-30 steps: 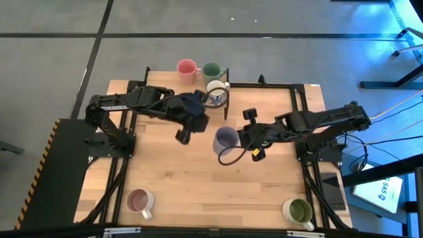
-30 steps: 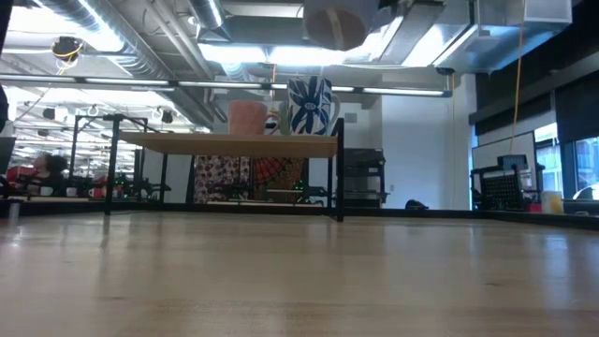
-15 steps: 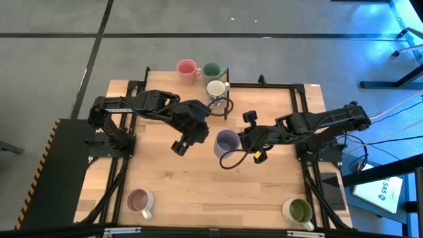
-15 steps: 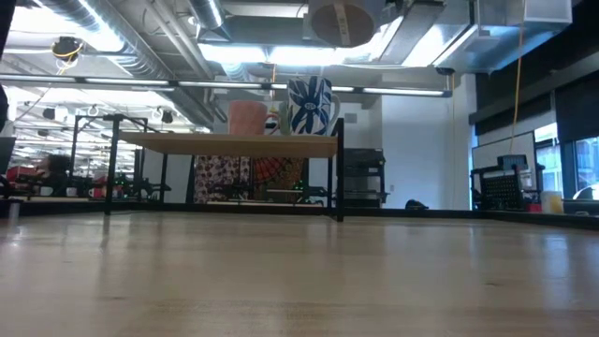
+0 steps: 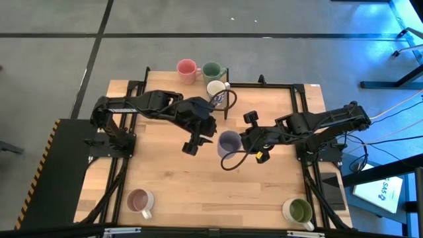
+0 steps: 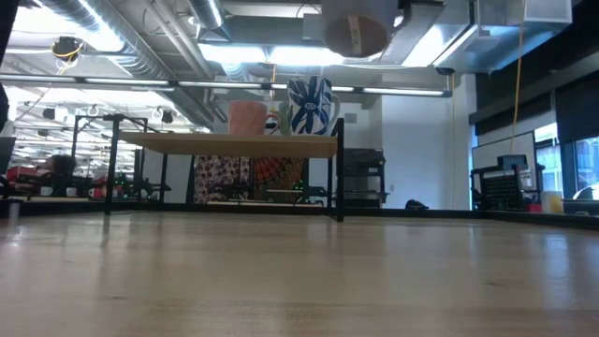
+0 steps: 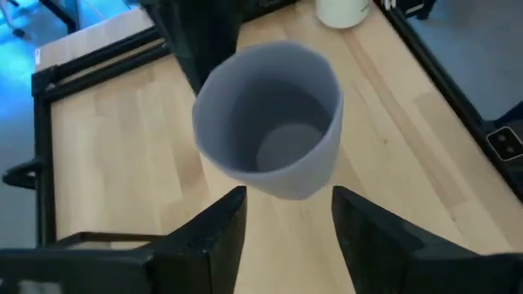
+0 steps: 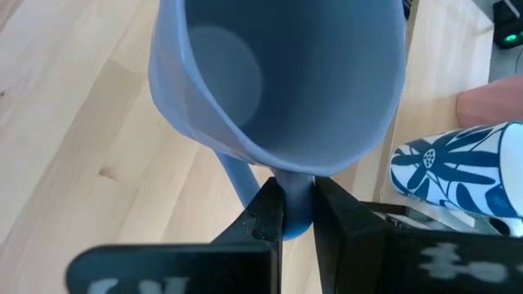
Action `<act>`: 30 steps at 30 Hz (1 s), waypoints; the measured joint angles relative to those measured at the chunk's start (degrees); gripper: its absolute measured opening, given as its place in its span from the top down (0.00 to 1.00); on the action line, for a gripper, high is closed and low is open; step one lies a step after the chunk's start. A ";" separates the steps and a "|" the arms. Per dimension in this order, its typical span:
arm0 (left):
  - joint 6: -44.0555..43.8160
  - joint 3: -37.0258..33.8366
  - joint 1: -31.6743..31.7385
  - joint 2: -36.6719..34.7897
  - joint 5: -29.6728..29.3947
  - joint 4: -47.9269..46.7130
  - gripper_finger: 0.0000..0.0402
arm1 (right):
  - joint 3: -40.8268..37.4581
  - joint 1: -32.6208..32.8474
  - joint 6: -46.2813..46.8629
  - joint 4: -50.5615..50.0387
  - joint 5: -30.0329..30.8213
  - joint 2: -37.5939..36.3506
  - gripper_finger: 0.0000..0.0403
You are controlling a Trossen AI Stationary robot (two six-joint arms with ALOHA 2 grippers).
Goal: Place coffee mugs
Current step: Put the blue mug on the shelf
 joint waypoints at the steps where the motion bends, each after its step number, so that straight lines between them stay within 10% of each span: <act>1: -0.18 0.00 0.06 0.00 -0.08 -0.31 0.55 | 0.00 0.00 -0.09 -0.29 0.00 0.00 0.95; 30: 23.85 0.07 -6.18 6.60 -5.84 5.36 0.43 | -0.04 0.00 -6.34 2.02 -5.04 0.00 0.96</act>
